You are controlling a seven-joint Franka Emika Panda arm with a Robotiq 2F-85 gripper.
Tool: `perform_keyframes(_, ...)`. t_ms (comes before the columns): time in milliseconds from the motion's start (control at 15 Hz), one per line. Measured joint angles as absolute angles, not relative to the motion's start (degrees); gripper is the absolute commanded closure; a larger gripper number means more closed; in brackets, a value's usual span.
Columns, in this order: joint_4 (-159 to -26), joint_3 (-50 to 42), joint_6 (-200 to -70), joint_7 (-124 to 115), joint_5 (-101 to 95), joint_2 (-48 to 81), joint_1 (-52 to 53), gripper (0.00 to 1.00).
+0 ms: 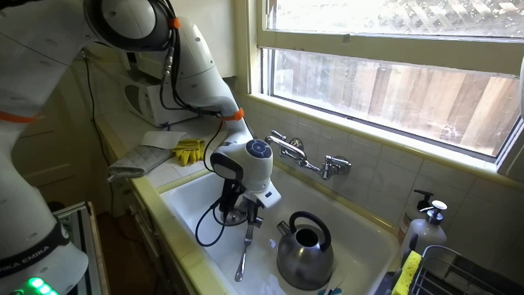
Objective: Put the metal cap back on the kettle
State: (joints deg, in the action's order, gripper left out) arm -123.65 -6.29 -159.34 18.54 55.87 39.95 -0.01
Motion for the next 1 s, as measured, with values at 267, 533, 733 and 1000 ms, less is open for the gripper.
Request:
perform_keyframes(267,-121.98,-5.76,-157.04,14.03,58.35,38.29,-0.92,0.85)
perform_keyframes(533,-120.21,-4.40,-154.30,10.03,59.28,37.90,-4.11,0.85)
perform_keyframes(733,-119.47,-2.69,-152.73,8.15,59.39,37.86,-8.00,0.85)
perform_keyframes(1000,-119.04,-2.04,-150.67,7.55,59.91,37.85,-11.73,0.85)
